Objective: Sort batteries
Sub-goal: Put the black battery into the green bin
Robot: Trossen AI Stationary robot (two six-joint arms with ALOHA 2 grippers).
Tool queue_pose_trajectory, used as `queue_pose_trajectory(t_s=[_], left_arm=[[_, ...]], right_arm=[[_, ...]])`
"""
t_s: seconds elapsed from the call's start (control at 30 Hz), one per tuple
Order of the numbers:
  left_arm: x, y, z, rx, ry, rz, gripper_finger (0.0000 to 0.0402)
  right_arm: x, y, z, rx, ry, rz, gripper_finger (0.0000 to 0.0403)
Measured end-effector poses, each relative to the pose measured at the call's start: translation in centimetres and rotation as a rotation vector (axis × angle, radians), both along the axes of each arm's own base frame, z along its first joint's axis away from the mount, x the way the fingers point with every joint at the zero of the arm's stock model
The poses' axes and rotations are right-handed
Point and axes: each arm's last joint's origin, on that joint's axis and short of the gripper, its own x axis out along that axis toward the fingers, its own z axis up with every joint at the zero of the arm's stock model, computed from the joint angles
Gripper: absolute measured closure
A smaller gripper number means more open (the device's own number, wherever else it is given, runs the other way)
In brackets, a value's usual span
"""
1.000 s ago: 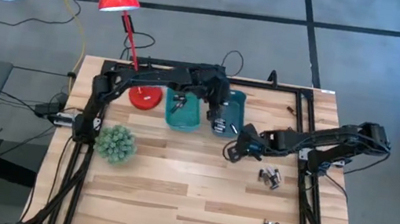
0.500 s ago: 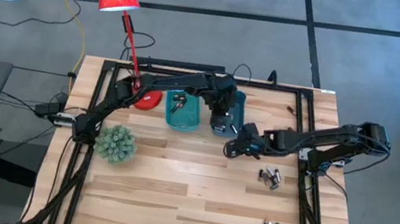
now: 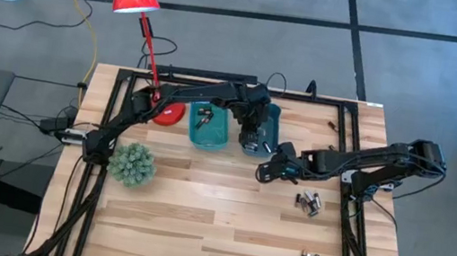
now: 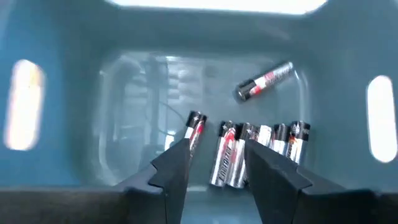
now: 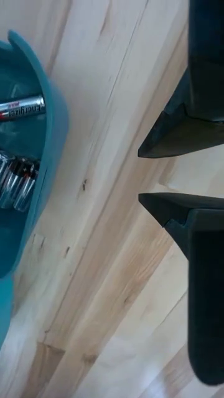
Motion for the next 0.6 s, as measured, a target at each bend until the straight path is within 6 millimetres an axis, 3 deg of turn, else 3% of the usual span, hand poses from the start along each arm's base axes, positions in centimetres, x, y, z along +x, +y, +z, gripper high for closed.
queue_pose_trajectory(t_s=[0.2, 0.4, 0.5, 0.6], left_arm=[[0.4, 0.5, 2.9, 0.094, -0.055, 0.109, 0.0252], [0.3, 0.6, 6.0, 0.009, -0.117, 0.298, 0.0251], [0.3, 0.3, 7.0, -0.028, -0.140, 0.266, 0.0251], [0.1, -0.5, 7.5, -0.128, -0.130, 0.117, 0.0251]], right_arm=[[-1.4, -0.3, 1.2, -0.003, 0.020, -0.005, 0.0286], [-4.6, -1.2, 3.1, -0.031, 0.086, 0.008, 0.0286], [-6.3, -2.0, 4.3, -0.058, 0.093, 0.013, 0.0286], [-7.6, -3.2, 5.3, -0.096, 0.065, 0.008, 0.0286]])
